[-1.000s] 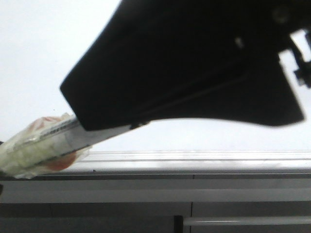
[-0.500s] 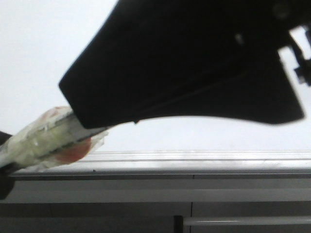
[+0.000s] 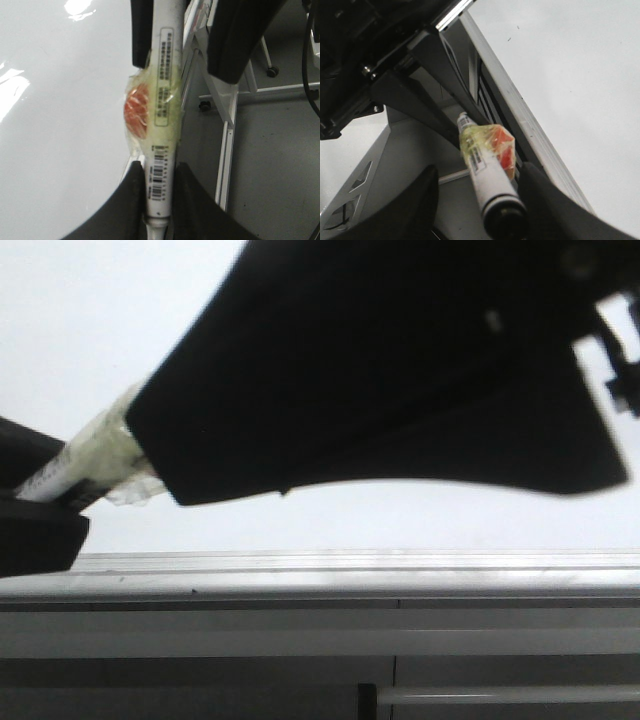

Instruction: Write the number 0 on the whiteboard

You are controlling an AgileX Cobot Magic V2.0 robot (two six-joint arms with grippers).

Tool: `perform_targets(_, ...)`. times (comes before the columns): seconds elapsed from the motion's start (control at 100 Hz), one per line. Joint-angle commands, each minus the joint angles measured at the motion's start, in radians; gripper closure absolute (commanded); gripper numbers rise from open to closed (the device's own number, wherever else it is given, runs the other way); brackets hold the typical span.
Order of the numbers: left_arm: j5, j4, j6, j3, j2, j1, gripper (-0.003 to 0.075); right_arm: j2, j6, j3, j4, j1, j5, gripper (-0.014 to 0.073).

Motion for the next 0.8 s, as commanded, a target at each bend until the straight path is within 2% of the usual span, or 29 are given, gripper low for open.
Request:
perform_targets(0.0, -0.041, -0.015, -0.011, -0.029, 0.0, 0.002, 0.074, -0.01, -0.001, -0.038, 0.013, 0.007, -0.076, 0.0286)
perform_targets(0.43, -0.036, -0.006, -0.007, -0.029, 0.0, 0.002, 0.074, -0.01, -0.001, -0.038, 0.013, 0.007, -0.113, 0.0298)
perform_targets(0.48, -0.036, -0.006, -0.007, -0.029, 0.0, 0.002, 0.074, -0.01, -0.001, -0.038, 0.013, 0.007, -0.115, 0.0358)
perform_targets(0.53, -0.036, -0.008, -0.007, -0.029, 0.0, 0.002, 0.074, -0.01, -0.001, -0.038, 0.013, 0.004, -0.121, 0.0474)
perform_targets(0.59, -0.034, -0.013, -0.007, -0.029, 0.0, 0.002, 0.0738, -0.01, -0.001, -0.038, 0.013, 0.004, -0.121, 0.0664)
perform_targets(0.62, -0.033, -0.013, -0.007, -0.029, 0.0, 0.002, 0.0734, -0.01, -0.001, -0.038, 0.02, 0.004, -0.123, 0.0663)
perform_targets(0.67, -0.032, -0.013, -0.007, -0.029, 0.0, 0.002, 0.0701, -0.01, -0.001, -0.038, 0.022, 0.004, -0.123, 0.0662)
perform_targets(0.72, -0.032, -0.013, -0.007, -0.029, 0.0, 0.002, 0.0635, -0.01, -0.001, -0.038, 0.022, 0.004, -0.124, 0.0662)
perform_targets(0.79, -0.032, -0.011, -0.007, -0.029, 0.0, 0.002, 0.0493, -0.01, -0.001, -0.038, 0.022, 0.004, -0.127, 0.0662)
